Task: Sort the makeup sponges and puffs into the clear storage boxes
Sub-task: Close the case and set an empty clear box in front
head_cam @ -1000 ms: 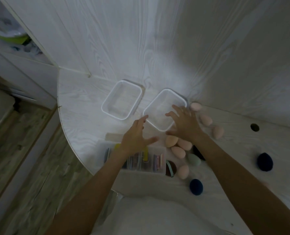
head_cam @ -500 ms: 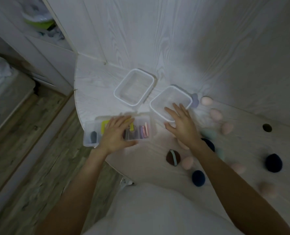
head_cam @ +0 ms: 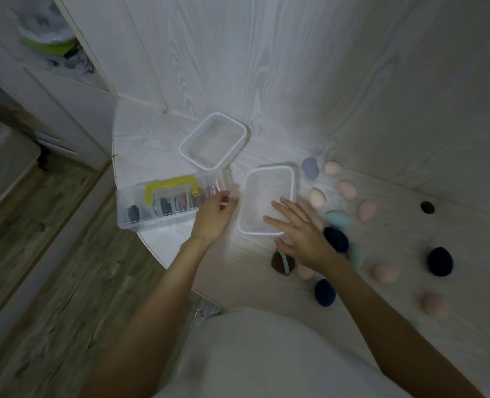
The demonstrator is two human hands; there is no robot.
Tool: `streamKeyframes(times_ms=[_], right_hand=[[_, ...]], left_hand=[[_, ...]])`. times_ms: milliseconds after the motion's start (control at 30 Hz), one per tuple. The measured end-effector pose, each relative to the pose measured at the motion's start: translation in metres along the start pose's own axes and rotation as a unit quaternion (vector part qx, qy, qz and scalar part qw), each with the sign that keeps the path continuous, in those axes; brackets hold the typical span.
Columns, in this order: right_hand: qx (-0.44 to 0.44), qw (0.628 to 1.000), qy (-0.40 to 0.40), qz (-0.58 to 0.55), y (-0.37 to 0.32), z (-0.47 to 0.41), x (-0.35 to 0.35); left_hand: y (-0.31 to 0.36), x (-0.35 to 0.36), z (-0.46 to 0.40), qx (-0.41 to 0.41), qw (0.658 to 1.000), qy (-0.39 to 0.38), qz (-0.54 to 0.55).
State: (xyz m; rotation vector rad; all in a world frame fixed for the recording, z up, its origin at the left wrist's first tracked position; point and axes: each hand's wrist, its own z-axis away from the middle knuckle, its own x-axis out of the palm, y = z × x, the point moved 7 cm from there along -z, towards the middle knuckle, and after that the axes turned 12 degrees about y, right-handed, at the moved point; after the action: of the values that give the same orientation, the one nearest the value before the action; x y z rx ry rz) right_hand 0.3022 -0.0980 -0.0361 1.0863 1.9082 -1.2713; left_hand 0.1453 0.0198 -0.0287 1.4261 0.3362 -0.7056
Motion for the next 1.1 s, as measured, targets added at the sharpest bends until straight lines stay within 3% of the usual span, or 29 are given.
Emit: streamKeyframes(times_ms=[67, 133, 200, 267, 367, 533, 633, 767, 1000, 1100], right_hand=[[0.049, 0.997, -0.011, -0.051, -0.002, 0.004, 0.001], [0.145, 0.98, 0.045, -0.125, 0.002, 0.0, -0.005], [0.271, 0.948, 0.117, -0.122, 0.016, -0.008, -0.014], [0.411, 0.892, 0.116, -0.15, 0.032, -0.015, -0.014], [0.552, 0.792, 0.076, -0.25, 0.046, -0.02, -0.005], [0.582, 0.716, 0.051, -0.382, 0.055, -0.025, -0.001], [0.551, 0.701, 0.025, -0.453, 0.044, -0.03, -0.015], [0.539, 0.692, -0.004, -0.48, 0.022, -0.025, -0.016], [0.516, 0.738, -0.015, -0.435, -0.007, -0.015, -0.014], [0.524, 0.769, 0.011, -0.368, -0.01, -0.005, -0.015]], left_hand=[[0.004, 0.014, -0.002, -0.033, 0.999, -0.025, -0.016], [0.008, 0.016, -0.003, -0.025, 0.998, -0.02, -0.044], [0.007, 0.02, 0.003, 0.008, 0.995, -0.029, -0.097], [0.0, 0.029, 0.015, 0.027, 0.987, -0.06, -0.146], [-0.014, 0.037, 0.022, -0.062, 0.994, -0.093, -0.003], [-0.013, 0.032, 0.021, -0.159, 0.966, -0.073, 0.189], [-0.005, 0.02, 0.02, -0.182, 0.939, -0.045, 0.288], [-0.001, -0.004, 0.012, -0.123, 0.948, 0.004, 0.294], [-0.022, -0.028, 0.031, -0.127, 0.951, 0.032, 0.28], [-0.022, -0.031, 0.042, -0.101, 0.958, 0.036, 0.267]])
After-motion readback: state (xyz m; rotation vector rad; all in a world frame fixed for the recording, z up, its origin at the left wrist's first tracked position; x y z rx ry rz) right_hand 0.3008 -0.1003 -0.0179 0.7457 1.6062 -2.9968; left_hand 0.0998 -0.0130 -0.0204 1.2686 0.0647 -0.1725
